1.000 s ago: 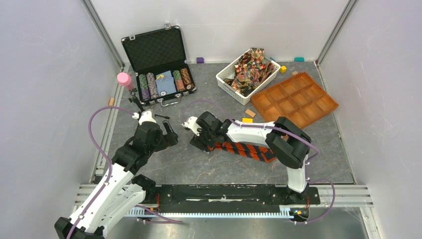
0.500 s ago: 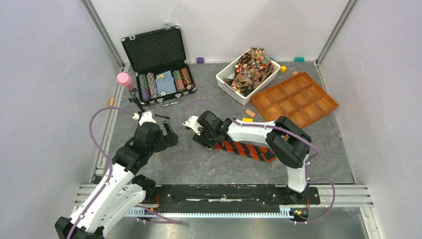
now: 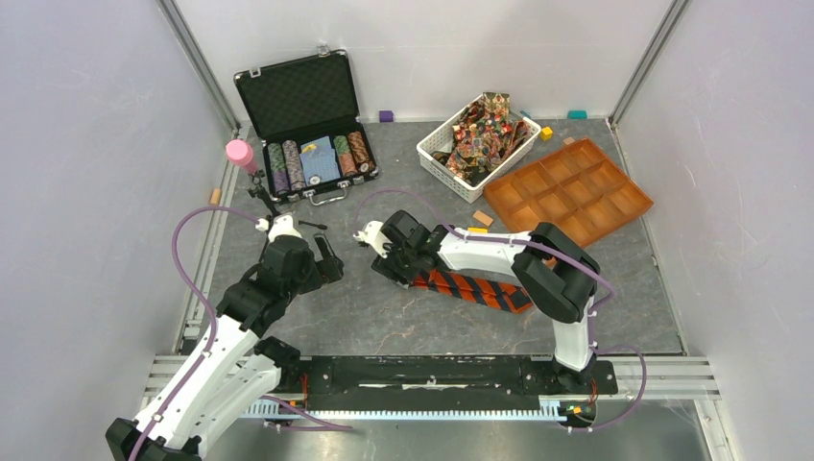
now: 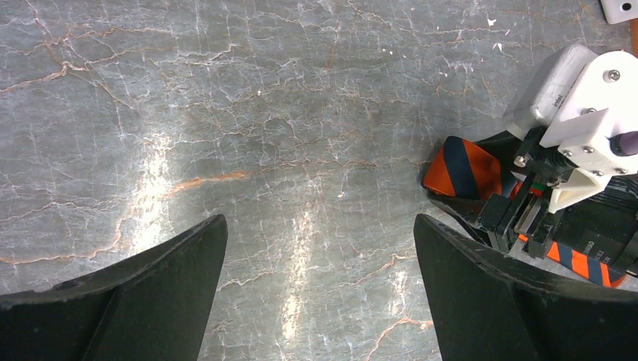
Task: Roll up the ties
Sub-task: Roll the tie at the center of the board.
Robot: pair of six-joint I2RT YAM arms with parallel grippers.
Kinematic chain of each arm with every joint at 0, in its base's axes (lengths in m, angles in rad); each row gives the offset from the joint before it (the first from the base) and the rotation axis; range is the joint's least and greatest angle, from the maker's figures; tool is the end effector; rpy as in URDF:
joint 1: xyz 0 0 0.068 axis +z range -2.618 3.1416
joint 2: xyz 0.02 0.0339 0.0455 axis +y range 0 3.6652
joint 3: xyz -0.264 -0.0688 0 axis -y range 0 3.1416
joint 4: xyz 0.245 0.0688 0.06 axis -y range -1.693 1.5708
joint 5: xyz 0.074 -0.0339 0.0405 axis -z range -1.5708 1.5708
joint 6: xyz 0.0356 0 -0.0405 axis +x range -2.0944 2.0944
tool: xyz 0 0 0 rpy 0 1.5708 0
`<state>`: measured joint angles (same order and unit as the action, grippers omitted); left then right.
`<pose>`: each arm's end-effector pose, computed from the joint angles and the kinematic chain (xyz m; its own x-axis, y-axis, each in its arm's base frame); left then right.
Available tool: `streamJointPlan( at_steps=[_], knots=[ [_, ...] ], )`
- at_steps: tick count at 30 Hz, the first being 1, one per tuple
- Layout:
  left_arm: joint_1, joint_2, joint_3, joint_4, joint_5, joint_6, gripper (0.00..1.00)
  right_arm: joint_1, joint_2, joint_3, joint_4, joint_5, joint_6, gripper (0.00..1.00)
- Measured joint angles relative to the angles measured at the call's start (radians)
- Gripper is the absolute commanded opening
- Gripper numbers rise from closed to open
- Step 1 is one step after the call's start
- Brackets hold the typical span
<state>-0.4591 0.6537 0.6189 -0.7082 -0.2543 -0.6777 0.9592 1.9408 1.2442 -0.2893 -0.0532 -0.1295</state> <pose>0.1270 -0.0528 0.2521 -0.6372 -0.3619 -0.6804 -0.1755 0.9278 -0.3292 0.2295 0.3305 0.1571 -0.3670 -0.7479 -0.5532 -0.8893 0.4566 -0.0273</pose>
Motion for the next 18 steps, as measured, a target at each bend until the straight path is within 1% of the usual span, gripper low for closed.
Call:
streamJointPlan(
  at_steps=[4, 8, 11, 13, 14, 15, 16, 17, 18],
  knots=[
    [0.000, 0.000, 0.000, 0.000, 0.000, 0.000, 1.00, 0.001, 0.001, 0.000, -0.001, -0.008, 0.002, 0.44],
    [0.000, 0.000, 0.000, 0.000, 0.000, 0.000, 1.00, 0.003, 0.002, 0.001, -0.003, -0.014, 0.002, 0.35],
    [0.000, 0.000, 0.000, 0.000, 0.000, 0.000, 1.00, 0.003, 0.003, 0.003, -0.004, -0.016, 0.001, 0.31],
    [0.000, 0.000, 0.000, 0.000, 0.000, 0.000, 1.00, 0.003, 0.003, 0.003, -0.004, -0.018, 0.001, 0.31],
    [0.000, 0.000, 0.000, 0.000, 0.000, 0.000, 1.00, 0.003, 0.003, 0.003, -0.004, -0.018, 0.001, 0.33],
    [0.000, 0.000, 0.000, 0.000, 0.000, 0.000, 1.00, 0.002, 0.004, 0.003, -0.004, -0.019, 0.001, 0.39],
    [0.000, 0.000, 0.000, 0.000, 0.000, 0.000, 1.00, 0.003, 0.004, 0.004, -0.004, -0.019, 0.001, 0.47],
    [0.000, 0.000, 0.000, 0.000, 0.000, 0.000, 1.00, 0.003, 0.004, 0.004, -0.004, -0.021, 0.002, 0.58],
    [0.000, 0.000, 0.000, 0.000, 0.000, 0.000, 1.00, 0.002, 0.005, 0.004, -0.004, -0.023, 0.003, 0.66]
  ],
)
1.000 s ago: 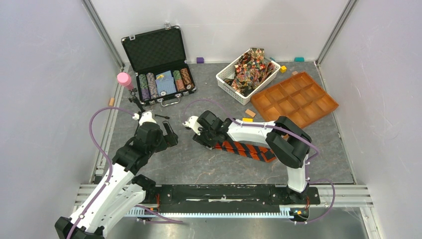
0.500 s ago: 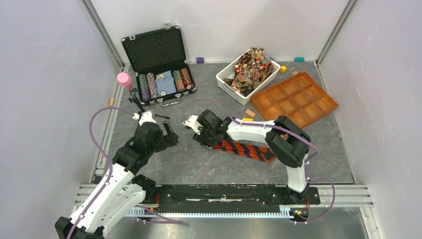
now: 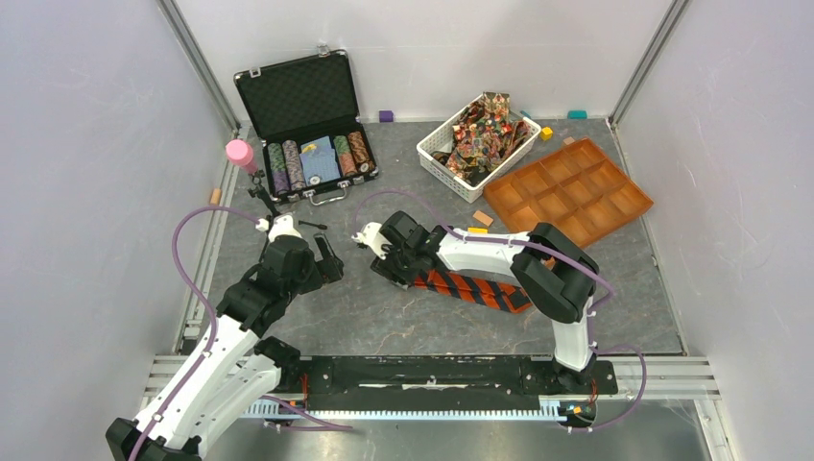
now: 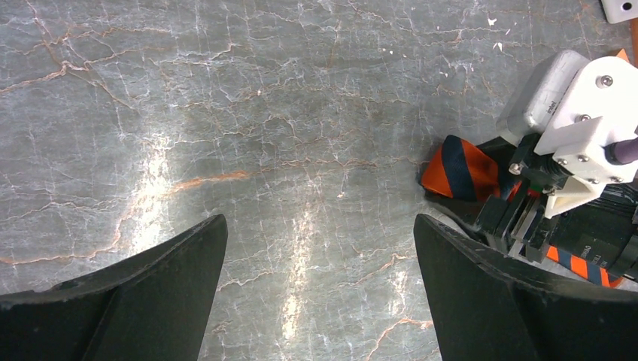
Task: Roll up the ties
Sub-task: Roll the tie at the center of the board.
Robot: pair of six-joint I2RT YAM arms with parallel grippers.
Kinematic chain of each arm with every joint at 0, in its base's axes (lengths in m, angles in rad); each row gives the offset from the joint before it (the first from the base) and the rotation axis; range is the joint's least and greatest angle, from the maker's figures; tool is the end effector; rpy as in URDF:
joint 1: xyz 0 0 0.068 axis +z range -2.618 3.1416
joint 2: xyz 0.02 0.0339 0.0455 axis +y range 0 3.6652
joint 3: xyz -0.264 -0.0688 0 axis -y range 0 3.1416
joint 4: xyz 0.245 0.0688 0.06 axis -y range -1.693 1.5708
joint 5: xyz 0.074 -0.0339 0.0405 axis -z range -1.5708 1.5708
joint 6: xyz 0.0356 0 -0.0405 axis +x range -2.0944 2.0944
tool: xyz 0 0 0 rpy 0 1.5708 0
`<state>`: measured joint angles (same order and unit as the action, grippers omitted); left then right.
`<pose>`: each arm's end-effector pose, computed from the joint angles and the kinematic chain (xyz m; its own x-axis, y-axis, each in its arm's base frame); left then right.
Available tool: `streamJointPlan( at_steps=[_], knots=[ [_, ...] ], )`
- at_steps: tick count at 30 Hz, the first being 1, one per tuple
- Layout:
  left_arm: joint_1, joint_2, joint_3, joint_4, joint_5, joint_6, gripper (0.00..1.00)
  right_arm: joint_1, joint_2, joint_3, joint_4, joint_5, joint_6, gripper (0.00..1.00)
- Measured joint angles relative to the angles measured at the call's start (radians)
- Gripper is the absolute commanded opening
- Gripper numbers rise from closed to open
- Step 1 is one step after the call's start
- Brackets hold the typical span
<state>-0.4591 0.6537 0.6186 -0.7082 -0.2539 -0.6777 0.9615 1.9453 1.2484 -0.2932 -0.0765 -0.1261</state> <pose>0.1270 -0.0528 0.2520 -0.6376 -0.3618 -0.6801 -0.1754 0.9278 -0.3292 0.2284 0.3321 0.1564 -0.3688 -0.7476 -0.5523 -0.8951 0.4457 -0.0056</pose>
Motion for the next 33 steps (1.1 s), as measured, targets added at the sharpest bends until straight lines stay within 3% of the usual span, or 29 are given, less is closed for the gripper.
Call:
streamJointPlan(
  at_steps=[2, 5, 13, 18, 25, 33],
  knots=[
    [0.000, 0.001, -0.001, 0.002, 0.001, 0.000, 1.00, 0.000, 0.000, 0.000, 0.006, -0.003, 0.003, 0.79],
    [0.000, 0.010, -0.003, 0.008, 0.002, 0.000, 1.00, 0.000, 0.000, 0.000, 0.008, -0.010, 0.012, 0.88],
    [0.000, 0.041, -0.003, 0.050, 0.026, 0.001, 1.00, -0.015, -0.034, 0.000, -0.007, -0.041, 0.065, 0.96],
    [0.003, 0.065, -0.003, 0.120, 0.056, 0.002, 1.00, -0.058, -0.146, -0.006, -0.002, -0.017, 0.172, 0.97],
    [0.003, 0.184, -0.016, 0.268, 0.144, 0.004, 1.00, -0.093, -0.383, -0.131, 0.066, 0.069, 0.346, 0.86],
    [0.003, 0.330, -0.052, 0.481, 0.275, 0.005, 0.97, -0.091, -0.546, -0.414, 0.119, 0.123, 0.554, 0.64]
  ],
)
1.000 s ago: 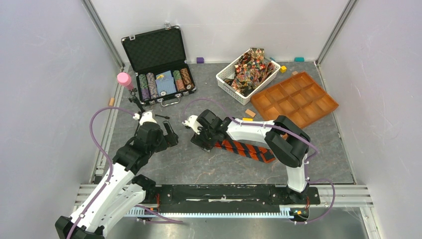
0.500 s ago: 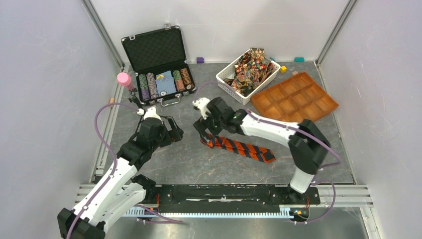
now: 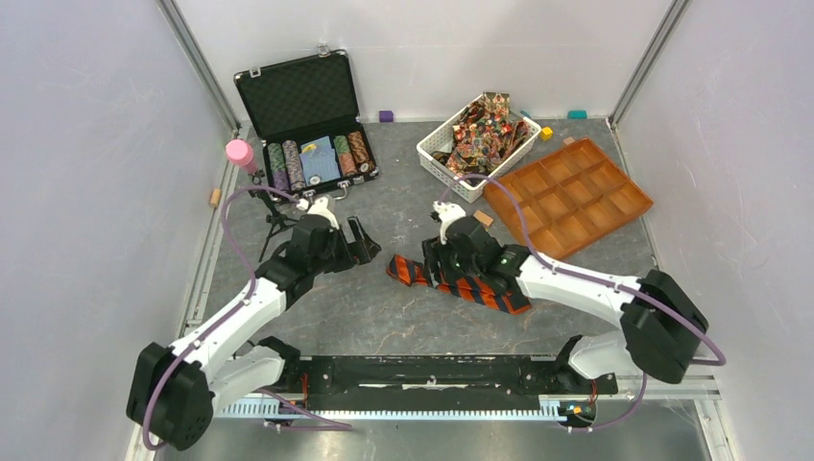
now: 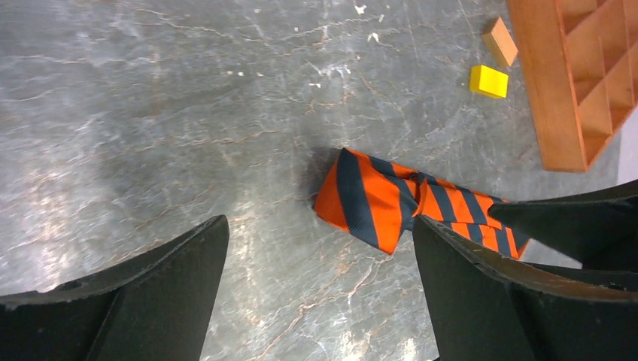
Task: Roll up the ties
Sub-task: Roll the tie at the center of the board.
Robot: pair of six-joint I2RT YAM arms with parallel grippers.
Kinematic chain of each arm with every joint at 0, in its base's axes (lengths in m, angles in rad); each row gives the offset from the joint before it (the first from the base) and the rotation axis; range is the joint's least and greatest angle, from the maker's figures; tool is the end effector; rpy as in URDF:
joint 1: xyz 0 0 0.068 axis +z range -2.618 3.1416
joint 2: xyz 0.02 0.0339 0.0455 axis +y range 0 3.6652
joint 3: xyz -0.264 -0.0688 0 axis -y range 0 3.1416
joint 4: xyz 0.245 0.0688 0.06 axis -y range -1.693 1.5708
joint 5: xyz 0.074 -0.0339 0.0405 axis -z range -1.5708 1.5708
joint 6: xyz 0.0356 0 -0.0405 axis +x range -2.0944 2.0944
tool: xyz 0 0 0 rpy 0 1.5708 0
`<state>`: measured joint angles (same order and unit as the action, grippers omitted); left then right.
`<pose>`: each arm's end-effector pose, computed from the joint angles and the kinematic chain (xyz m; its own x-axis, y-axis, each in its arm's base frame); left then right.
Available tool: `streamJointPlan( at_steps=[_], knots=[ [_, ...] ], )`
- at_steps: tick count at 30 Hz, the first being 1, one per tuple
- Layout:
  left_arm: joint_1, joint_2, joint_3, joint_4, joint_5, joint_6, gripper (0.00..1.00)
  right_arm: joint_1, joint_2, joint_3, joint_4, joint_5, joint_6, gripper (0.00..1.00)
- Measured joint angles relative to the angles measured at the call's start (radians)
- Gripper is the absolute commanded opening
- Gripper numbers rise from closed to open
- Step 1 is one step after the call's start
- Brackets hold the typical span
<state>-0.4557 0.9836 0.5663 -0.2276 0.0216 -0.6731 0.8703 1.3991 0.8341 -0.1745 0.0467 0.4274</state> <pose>0.1879 -0.0929 0.2230 -0.7060 -0.3481 -0.6168 0.0196 0.8609 -0.5084 0.1914 0.2244 0.2193 -0.7027 -0.1911 -0.6854 -0.4947 0.8235 0.2776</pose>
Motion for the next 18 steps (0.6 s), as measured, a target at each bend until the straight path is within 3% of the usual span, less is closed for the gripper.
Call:
streamJointPlan(
  at_steps=[3, 7, 9, 13, 18],
  knots=[
    [0.000, 0.050, -0.011, 0.069, 0.044, 0.000, 0.96, 0.000, -0.063, -0.097, 0.057, -0.012, 0.089, 0.62],
    [0.000, 0.082, -0.018, 0.107, 0.077, 0.000, 0.96, 0.000, -0.073, -0.129, 0.138, -0.076, 0.115, 0.89],
    [0.000, 0.077, -0.018, 0.109, 0.083, 0.001, 0.96, 0.000, -0.029, -0.081, 0.120, -0.101, 0.059, 0.97],
    [0.000, 0.015, -0.018, 0.067, 0.057, 0.001, 0.98, 0.000, 0.103, 0.069, 0.064, -0.099, -0.090, 0.98],
    [0.000, -0.180, -0.015, -0.058, -0.054, 0.000, 1.00, 0.000, 0.250, 0.227, -0.023, -0.113, -0.258, 0.98]
  ],
)
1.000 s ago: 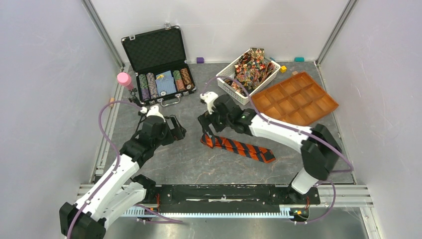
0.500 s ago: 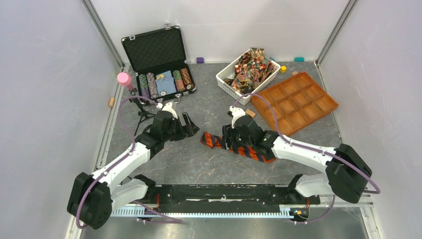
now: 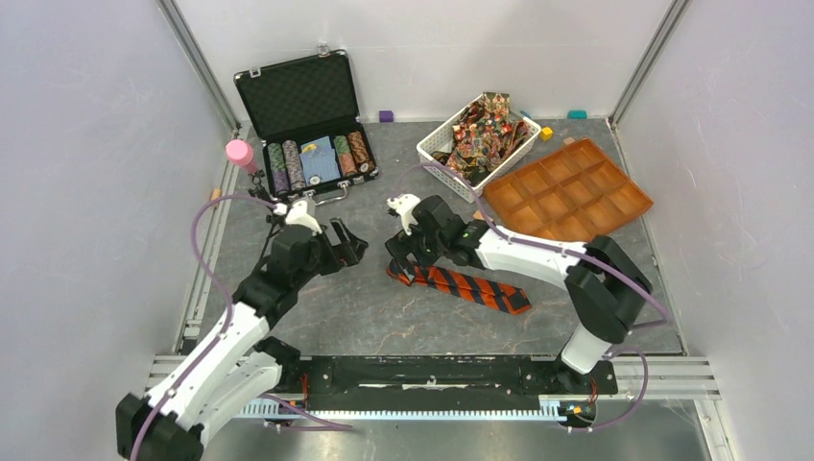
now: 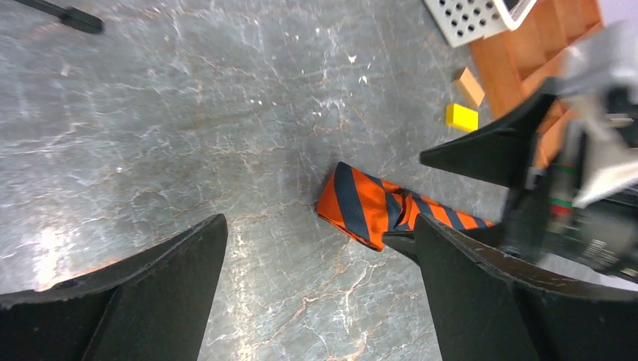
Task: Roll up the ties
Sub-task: Roll the tie at the center of the board.
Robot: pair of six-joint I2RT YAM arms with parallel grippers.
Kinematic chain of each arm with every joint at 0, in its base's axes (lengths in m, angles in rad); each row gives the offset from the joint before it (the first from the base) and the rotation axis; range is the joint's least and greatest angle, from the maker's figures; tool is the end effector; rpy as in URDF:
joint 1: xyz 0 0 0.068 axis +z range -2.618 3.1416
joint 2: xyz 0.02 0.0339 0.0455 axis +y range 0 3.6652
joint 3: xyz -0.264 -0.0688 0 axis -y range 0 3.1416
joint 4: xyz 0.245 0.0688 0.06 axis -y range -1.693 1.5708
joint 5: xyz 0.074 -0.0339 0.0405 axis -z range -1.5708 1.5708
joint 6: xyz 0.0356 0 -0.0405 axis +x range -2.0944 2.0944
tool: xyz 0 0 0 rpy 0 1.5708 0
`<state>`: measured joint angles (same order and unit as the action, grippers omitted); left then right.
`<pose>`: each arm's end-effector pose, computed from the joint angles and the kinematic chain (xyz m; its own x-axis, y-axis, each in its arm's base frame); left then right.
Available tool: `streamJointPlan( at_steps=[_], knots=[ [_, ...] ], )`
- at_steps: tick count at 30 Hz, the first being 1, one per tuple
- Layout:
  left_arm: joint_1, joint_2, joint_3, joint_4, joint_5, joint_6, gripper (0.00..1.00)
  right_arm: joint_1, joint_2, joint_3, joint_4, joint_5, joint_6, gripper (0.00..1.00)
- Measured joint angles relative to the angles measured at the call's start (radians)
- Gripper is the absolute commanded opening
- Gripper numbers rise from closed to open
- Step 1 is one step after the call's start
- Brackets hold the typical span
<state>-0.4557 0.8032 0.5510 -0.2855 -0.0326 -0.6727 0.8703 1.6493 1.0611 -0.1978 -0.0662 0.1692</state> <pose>0.1649 -0.0795 0.2443 -0.6181 -0.3906 -0.6822 0.0378 0.8520 -0.5221 0.2272 0.2731 0.2132 -0.5831 -0.4309 -0.6887 -0.7049 0.6899 0.1651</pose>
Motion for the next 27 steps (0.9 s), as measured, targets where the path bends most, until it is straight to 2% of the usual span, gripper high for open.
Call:
streamJointPlan(
  at_steps=[4, 7, 15, 27],
  knots=[
    [0.000, -0.127, 0.018, -0.089, -0.066, 0.000, 1.00, 0.000, 0.091, 0.065, -0.038, -0.038, -0.087, 0.98],
    [0.000, -0.164, 0.039, -0.142, -0.095, 0.000, 1.00, 0.000, 0.144, 0.095, -0.063, -0.066, -0.137, 0.98],
    [0.000, -0.168, 0.055, -0.213, -0.124, 0.000, 1.00, 0.017, 0.213, 0.126, -0.075, -0.113, -0.196, 0.98],
    [0.000, -0.147, 0.059, -0.229, -0.124, 0.000, 1.00, 0.036, 0.207, 0.126, -0.074, -0.075, -0.216, 0.98]
  ],
)
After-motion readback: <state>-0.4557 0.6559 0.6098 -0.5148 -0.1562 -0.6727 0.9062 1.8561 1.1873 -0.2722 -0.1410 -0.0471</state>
